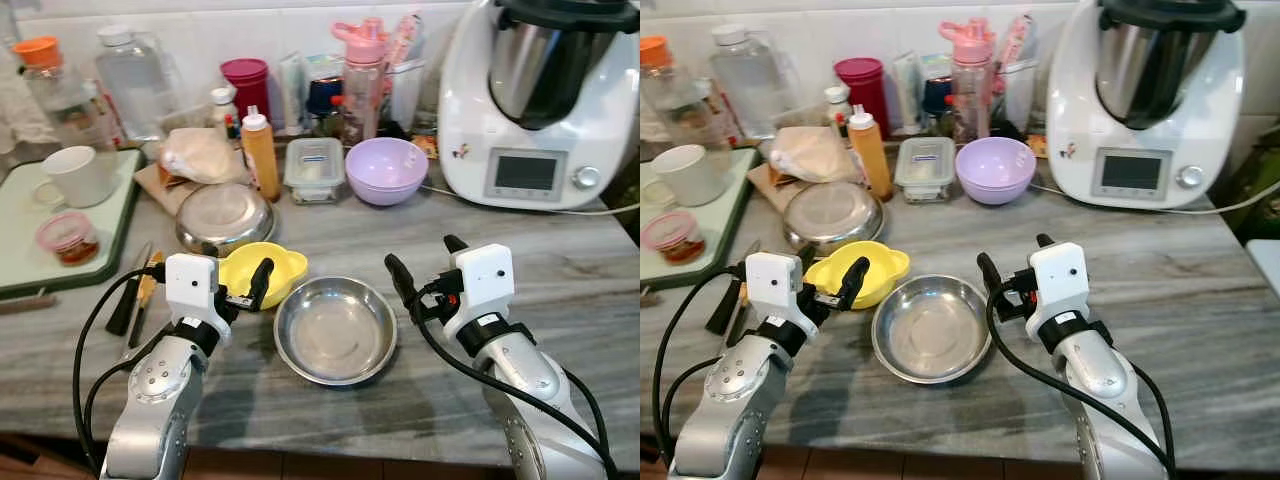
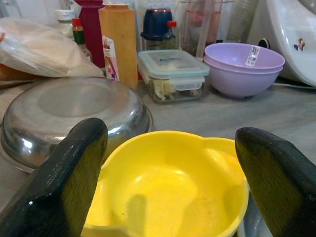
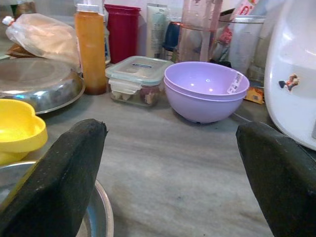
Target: Setting the table
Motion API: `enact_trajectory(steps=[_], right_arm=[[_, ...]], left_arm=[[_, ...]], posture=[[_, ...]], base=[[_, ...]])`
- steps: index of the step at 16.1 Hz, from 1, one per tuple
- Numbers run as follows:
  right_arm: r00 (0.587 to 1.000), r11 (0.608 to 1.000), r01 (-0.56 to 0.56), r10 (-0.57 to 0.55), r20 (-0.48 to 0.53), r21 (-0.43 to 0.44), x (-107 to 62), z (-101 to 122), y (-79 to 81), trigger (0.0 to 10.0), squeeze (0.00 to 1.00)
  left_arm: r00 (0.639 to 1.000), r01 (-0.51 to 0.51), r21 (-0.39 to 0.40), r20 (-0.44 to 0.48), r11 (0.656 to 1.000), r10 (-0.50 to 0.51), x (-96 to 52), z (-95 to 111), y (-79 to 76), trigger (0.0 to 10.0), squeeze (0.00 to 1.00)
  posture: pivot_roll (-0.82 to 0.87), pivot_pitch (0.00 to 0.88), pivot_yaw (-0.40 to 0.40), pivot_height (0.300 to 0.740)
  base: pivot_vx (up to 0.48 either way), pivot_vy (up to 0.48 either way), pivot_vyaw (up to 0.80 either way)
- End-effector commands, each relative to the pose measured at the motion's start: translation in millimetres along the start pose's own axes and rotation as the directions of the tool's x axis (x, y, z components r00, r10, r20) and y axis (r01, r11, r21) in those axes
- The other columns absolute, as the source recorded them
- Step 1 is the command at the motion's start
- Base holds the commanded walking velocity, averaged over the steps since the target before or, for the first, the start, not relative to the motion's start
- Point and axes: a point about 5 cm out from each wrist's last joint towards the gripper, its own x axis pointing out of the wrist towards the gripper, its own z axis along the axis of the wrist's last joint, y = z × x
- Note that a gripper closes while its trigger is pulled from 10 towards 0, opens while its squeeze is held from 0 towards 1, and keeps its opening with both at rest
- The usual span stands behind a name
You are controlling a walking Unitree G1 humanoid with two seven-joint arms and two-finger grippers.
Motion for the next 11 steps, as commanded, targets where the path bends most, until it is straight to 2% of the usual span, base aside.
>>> enact_trajectory(steps=[1, 9, 11], right_arm=[[0.999, 1.0, 0.009, -0.008, 0.037, -0.009, -0.6, 6.4, 1.4, 10.0, 0.0], [0.996, 0.999, 0.039, -0.037, 0.076, -0.013, 3.8, 12.8, -1.8, 10.0, 0.0], [0.997, 0.999, 0.039, -0.039, 0.073, -0.007, 4.1, 11.8, -1.5, 10.0, 0.0]], left_arm=[[0.999, -0.043, 0.024, -0.016, 0.999, 0.044, -0.9, -3.2, 6.0, 10.0, 0.0], [0.996, -0.08, 0.052, -0.034, 0.995, 0.082, -0.5, -7.0, 10.4, 10.0, 0.0], [0.996, -0.083, 0.058, -0.033, 0.995, 0.085, 0.3, -7.0, 11.6, 10.0, 0.0]], posture=[[-0.08, 0.0, 0.05, 0.74], [-0.07, 0.0, 0.052, 0.74], [-0.07, 0.0, 0.053, 0.74]], base=[[0.0, 0.0, 0.0], [0.0, 0.0, 0.0], [-0.255, 0.0, 0.0]])
